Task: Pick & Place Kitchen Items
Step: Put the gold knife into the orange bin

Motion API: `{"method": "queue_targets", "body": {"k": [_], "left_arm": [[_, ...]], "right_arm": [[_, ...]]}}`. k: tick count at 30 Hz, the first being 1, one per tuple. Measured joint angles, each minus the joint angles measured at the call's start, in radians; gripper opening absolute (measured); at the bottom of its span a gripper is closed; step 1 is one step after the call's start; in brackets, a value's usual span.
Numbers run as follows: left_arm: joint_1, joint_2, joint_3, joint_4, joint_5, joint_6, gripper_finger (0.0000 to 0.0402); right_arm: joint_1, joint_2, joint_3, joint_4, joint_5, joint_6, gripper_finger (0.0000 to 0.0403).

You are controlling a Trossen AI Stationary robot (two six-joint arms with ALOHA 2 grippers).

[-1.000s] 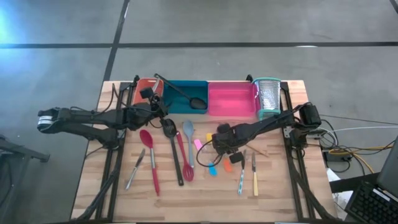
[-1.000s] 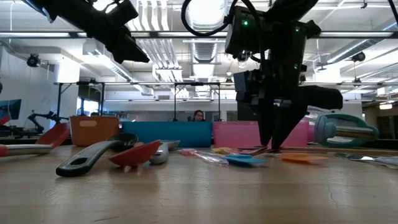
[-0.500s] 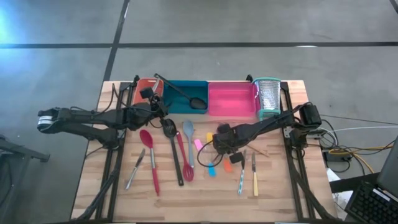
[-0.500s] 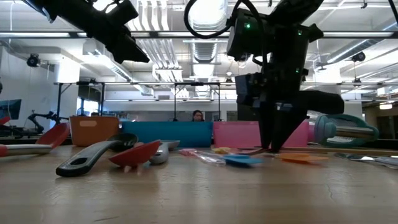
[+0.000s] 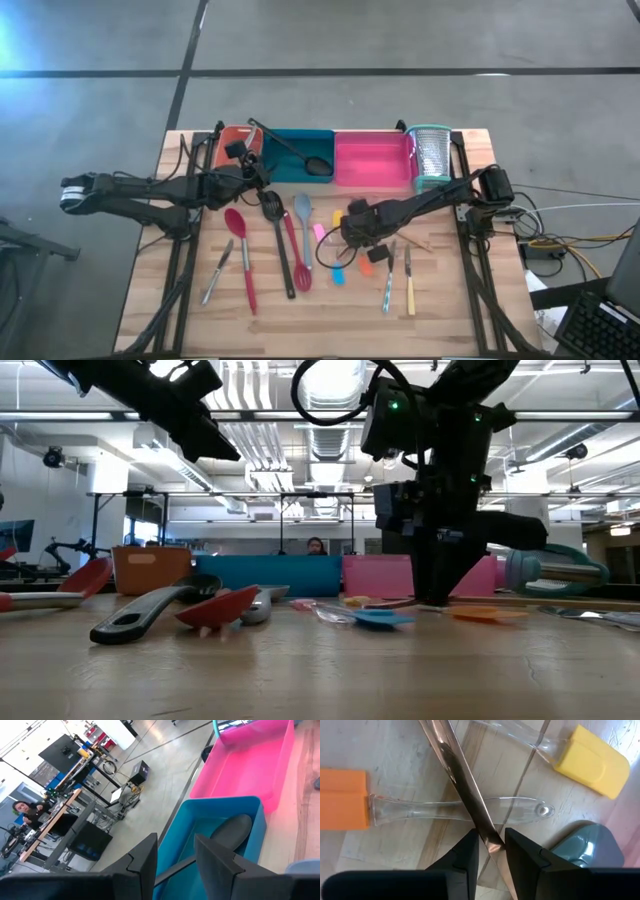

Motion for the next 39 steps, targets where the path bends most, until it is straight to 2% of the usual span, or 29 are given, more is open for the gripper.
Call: {"method": "queue_targets", "body": {"k": [9,18,29,39], "left_arm": [[0.0,0.0,0.0,0.0,0.0,-0.002,0.0133],[0.0,0.0,0.0,0.0,0.0,-0.004,0.0133],[0.0,0.0,-0.002,0.001,0.0,-0.004,0.0133],[0.0,0.0,-0.003,0.001,0.0,-0.004,0.0133]], "right_arm": [[-0.001,0.001,0.018,-0.002,0.004,0.018,0.0033],[-0.001,-0.003,0.072,-0.116,-0.02,0.057,0.0027],[0.0,-0.013,0.082,-0.1,0.003,0.056,0.0007],[0.0,-0.024,0.08,-0.105,-0.003,0.054,0.0007]]}}
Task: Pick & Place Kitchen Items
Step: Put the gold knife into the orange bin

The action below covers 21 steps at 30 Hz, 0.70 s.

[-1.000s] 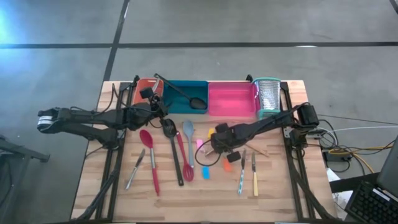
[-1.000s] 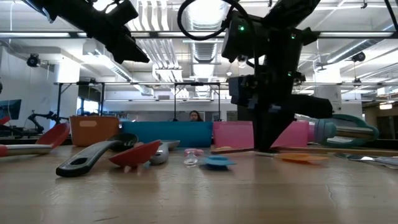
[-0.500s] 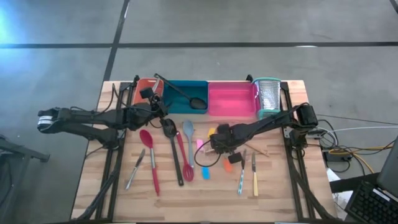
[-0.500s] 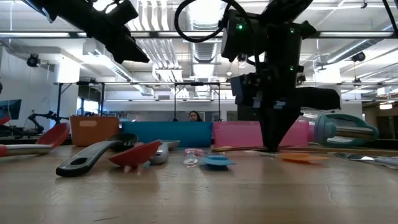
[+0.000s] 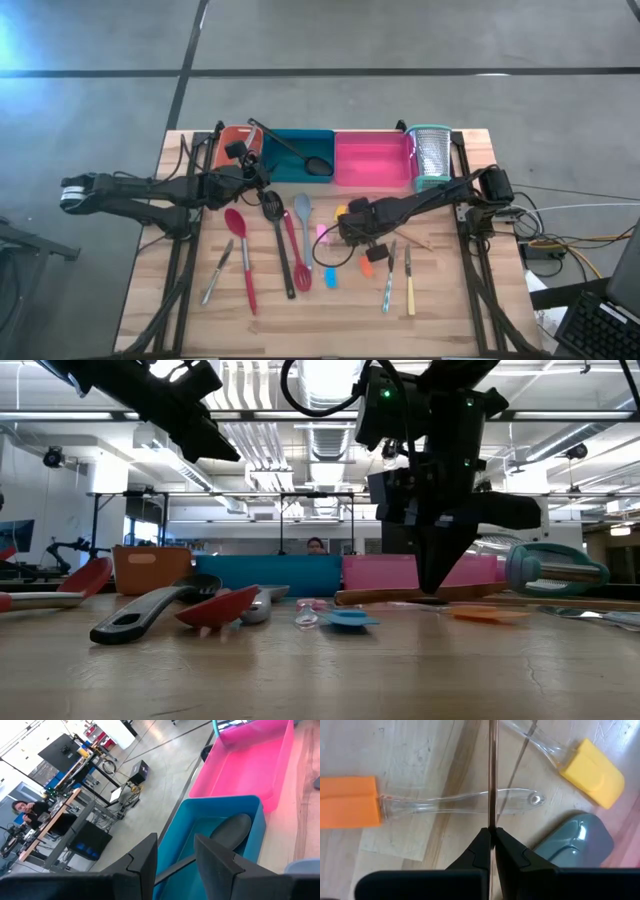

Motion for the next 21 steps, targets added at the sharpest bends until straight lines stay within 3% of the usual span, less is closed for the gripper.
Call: {"method": "queue_targets", "body": {"k": [21], "left_arm": [[0.0,0.0,0.0,0.0,0.0,0.0,0.0133]], "right_arm": [[-0.003,0.028,0.002,0.024,-0.004,0.026,0.0011]]}}
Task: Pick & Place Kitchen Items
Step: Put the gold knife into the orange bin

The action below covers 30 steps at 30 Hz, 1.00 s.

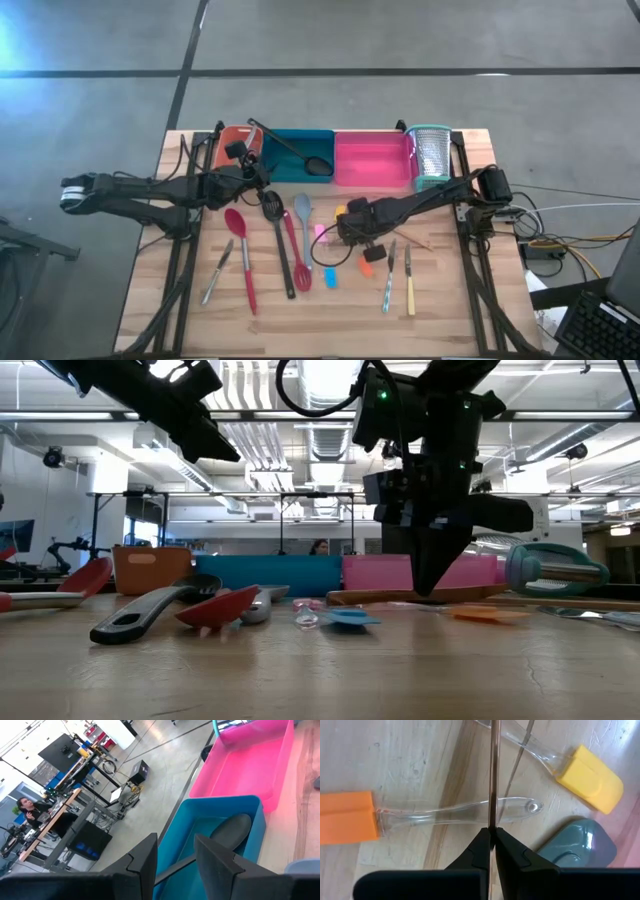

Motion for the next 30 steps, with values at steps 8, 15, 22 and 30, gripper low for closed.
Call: {"method": "queue_targets", "body": {"k": [8,15,22,30], "left_arm": [[0.0,0.0,0.0,0.0,0.0,0.0,0.0133],[0.0,0.0,0.0,0.0,0.0,0.0,0.0133],[0.0,0.0,0.0,0.0,0.0,0.0,0.0133],[0.0,0.0,0.0,0.0,0.0,0.0,0.0133]], "right_arm": [[-0.014,0.011,-0.006,-0.012,-0.011,0.023,0.0064],[-0.02,0.032,-0.004,-0.002,-0.007,0.033,0.0097],[-0.021,0.062,-0.002,0.003,-0.007,0.028,0.0078],[-0.022,0.04,-0.005,0.002,-0.023,0.105,0.0021]]}}
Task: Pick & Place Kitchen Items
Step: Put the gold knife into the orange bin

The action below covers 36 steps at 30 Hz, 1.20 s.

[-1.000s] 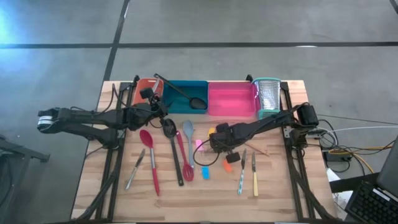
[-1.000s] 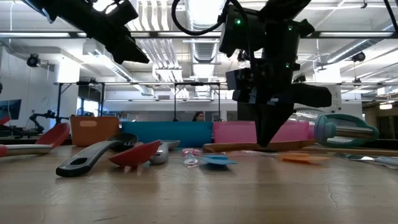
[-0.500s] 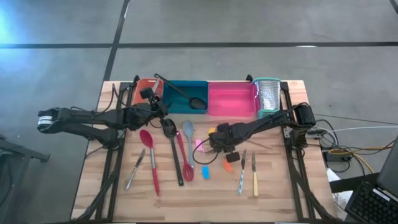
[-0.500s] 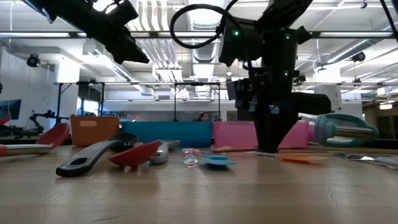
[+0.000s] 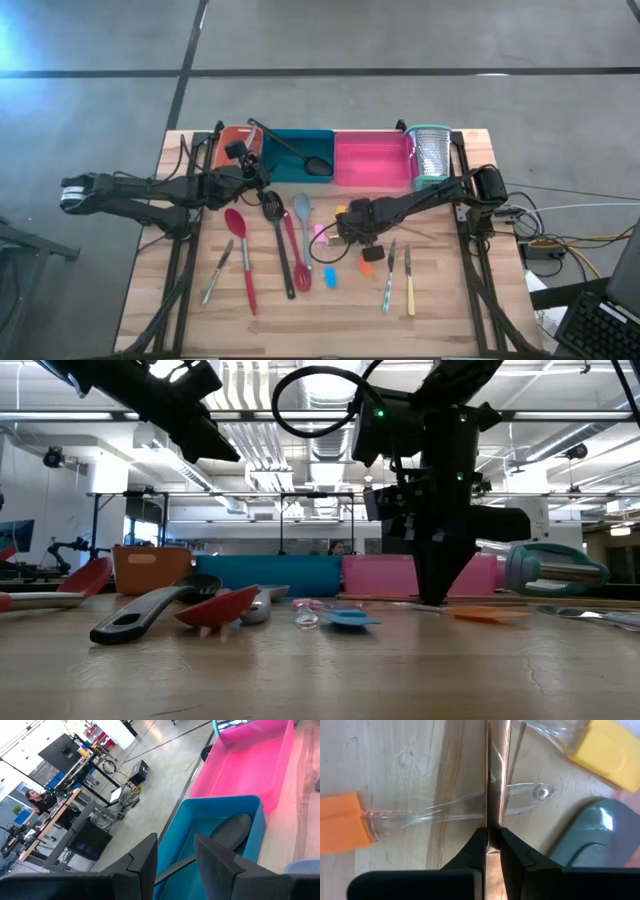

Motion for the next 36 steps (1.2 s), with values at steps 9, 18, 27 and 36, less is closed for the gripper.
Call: {"method": "queue_targets", "body": {"k": [9,18,27,36], "left_arm": [[0.0,0.0,0.0,0.0,0.0,0.0,0.0133],[0.0,0.0,0.0,0.0,0.0,0.0,0.0133],[0.0,0.0,0.0,0.0,0.001,-0.023,0.0133],[0.0,0.0,0.0,0.0,0.077,-0.138,0.0133]], "right_arm": [[-0.001,-0.081,0.011,-0.011,0.001,0.025,0.0019],[0.001,-0.111,0.1,-0.15,0.102,0.012,0.0019],[0.004,-0.114,0.225,-0.337,0.316,-0.032,0.0019],[0.003,-0.115,0.325,-0.391,0.484,-0.142,0.0019]]}}
